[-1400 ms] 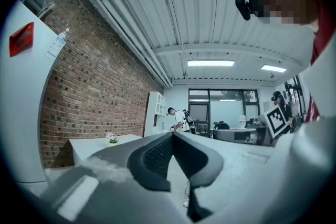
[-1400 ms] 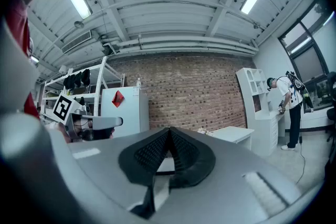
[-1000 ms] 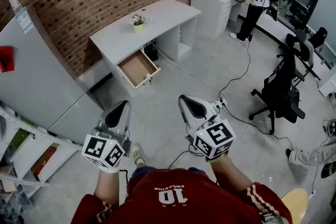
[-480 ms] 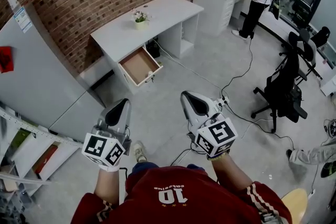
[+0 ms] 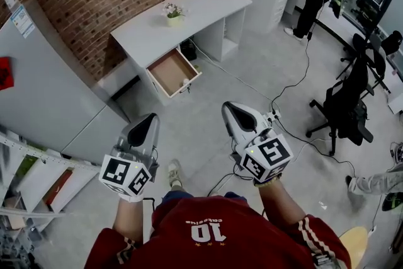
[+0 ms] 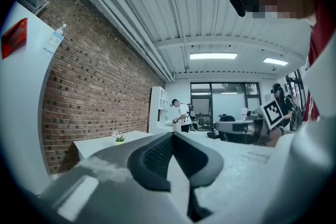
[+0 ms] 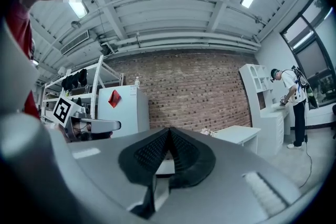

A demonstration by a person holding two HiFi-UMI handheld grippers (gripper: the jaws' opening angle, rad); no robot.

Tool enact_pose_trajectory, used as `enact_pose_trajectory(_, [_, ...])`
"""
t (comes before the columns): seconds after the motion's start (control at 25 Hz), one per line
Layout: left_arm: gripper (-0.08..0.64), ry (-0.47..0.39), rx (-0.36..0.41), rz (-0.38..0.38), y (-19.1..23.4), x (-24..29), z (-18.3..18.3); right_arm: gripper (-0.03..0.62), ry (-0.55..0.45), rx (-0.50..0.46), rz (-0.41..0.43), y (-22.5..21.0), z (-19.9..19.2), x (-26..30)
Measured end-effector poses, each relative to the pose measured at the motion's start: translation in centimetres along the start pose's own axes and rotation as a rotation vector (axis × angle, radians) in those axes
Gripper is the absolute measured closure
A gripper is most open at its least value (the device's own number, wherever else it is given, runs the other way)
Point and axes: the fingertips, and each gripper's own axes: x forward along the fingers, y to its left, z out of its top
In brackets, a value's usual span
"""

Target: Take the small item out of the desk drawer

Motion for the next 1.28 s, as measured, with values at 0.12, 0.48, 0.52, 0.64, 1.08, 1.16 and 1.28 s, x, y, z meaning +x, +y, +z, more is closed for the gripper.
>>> enact_pose_trajectory(0.12, [0.557, 0.015, 0.003, -0.016, 2.0, 1.0, -0.1, 0.600, 0.014, 0.002, 0.007, 0.1, -0.2, 2.3])
enact_pose_trajectory(0.48, [0.557, 0.027, -0.014, -0.028, 9.8, 3.9, 0.2, 0.600, 0.047, 0.015, 0.026, 0.6, -1.0, 10.6])
enact_pose_trajectory(0.52, [0.557, 0.028, -0.017, -0.029, 10.8, 4.3, 0.2, 0.600, 0.051, 0.015, 0.026, 0.6, -1.1, 11.6])
enact_pose_trajectory(0.64, [0.557, 0.027, -0.022, -0.037, 13.5, 5.5, 0.3, 0.600, 0.054, 0.015, 0.021, 0.4, -1.0, 14.6])
enact_pose_trajectory(1.08, [0.557, 0.018, -0.033, -0.096, 22.2, 8.4, 1.5, 0.599, 0.058, -0.012, -0.025, 1.0, 0.2, 23.8])
enact_pose_trajectory(1.16, [0.557, 0.014, -0.044, -0.103, 23.6, 8.7, 1.7, 0.599, 0.055, -0.023, -0.035, 1.2, 0.4, 25.0])
enact_pose_trajectory(1.28, [0.557, 0.007, -0.050, -0.128, 25.5, 9.1, 1.8, 0.600, 0.058, -0.031, -0.057, 1.6, 0.7, 26.8])
